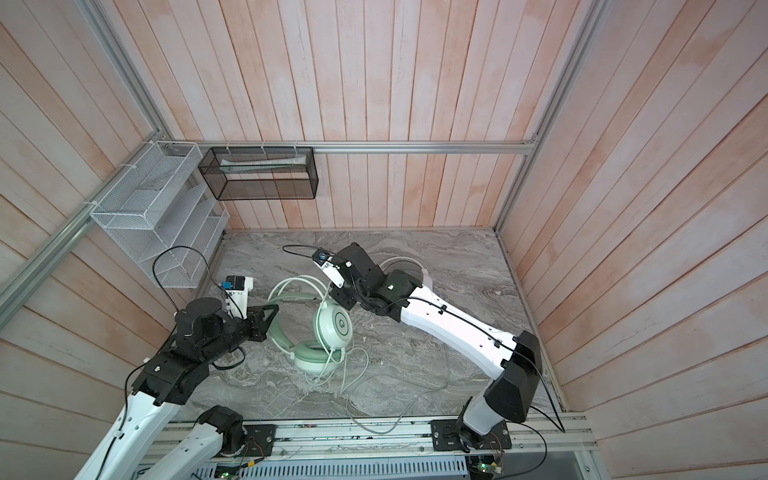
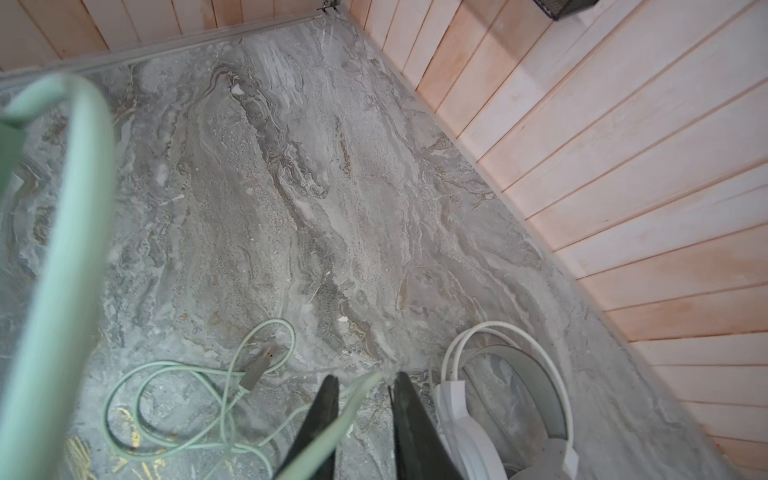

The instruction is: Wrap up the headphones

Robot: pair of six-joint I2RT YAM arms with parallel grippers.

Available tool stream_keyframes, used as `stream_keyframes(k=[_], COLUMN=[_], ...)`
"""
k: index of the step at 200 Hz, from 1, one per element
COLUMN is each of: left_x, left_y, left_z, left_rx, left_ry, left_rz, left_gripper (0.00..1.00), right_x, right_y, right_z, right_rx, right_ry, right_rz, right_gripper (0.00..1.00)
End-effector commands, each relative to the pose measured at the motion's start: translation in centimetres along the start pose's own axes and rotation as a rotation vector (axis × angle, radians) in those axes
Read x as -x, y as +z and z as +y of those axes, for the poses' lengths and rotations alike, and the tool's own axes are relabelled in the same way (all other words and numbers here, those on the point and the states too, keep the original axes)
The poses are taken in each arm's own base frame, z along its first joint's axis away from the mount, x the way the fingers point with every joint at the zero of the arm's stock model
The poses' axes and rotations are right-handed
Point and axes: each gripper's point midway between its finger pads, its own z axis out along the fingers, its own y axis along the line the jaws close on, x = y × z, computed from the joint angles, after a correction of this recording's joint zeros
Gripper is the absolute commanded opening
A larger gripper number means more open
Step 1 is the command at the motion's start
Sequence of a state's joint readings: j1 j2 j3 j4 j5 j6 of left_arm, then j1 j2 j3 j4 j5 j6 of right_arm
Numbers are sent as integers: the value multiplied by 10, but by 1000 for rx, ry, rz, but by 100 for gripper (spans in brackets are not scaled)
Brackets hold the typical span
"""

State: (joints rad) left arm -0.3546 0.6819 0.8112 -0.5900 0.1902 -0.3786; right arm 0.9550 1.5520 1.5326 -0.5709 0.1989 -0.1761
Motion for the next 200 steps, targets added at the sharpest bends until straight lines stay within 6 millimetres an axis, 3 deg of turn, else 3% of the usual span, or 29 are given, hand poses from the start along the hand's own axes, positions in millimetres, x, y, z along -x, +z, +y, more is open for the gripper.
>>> stream_keyframes(k=[1, 8, 36, 90, 92, 111, 160, 200], left_x=[28, 28, 31, 55, 57, 66, 91, 111], left_y=[-10, -9, -7, -22, -23, -29, -47, -62], left_z=[-30, -32, -33, -45, -45, -51, -59, -66], left_rx=[-135, -142, -140, -163, -165, -185, -200, -209], left_ry=[-61, -69, -103, -180, -184, -220, -351, -447], left_rz=[-76, -70, -56, -101, -104, -119, -163, -190], left_gripper=[0, 0, 0, 0, 0, 0, 0, 0], right_x=[7, 7, 4, 4, -5, -8, -27, -50], right_y=[-10, -11, -20, -49, -46, -55, -63, -56], right_z=[-7, -8, -14, -18, -17, -23, -11, 22], right_rx=[-2, -4, -6, 82, 84, 101, 168, 319], right_ry=[48, 52, 70, 170, 179, 247, 360, 369], right_rz=[-55, -57, -78, -242, -233, -329, -531, -662], right_gripper=[36, 42, 55, 67, 68, 73, 75, 77])
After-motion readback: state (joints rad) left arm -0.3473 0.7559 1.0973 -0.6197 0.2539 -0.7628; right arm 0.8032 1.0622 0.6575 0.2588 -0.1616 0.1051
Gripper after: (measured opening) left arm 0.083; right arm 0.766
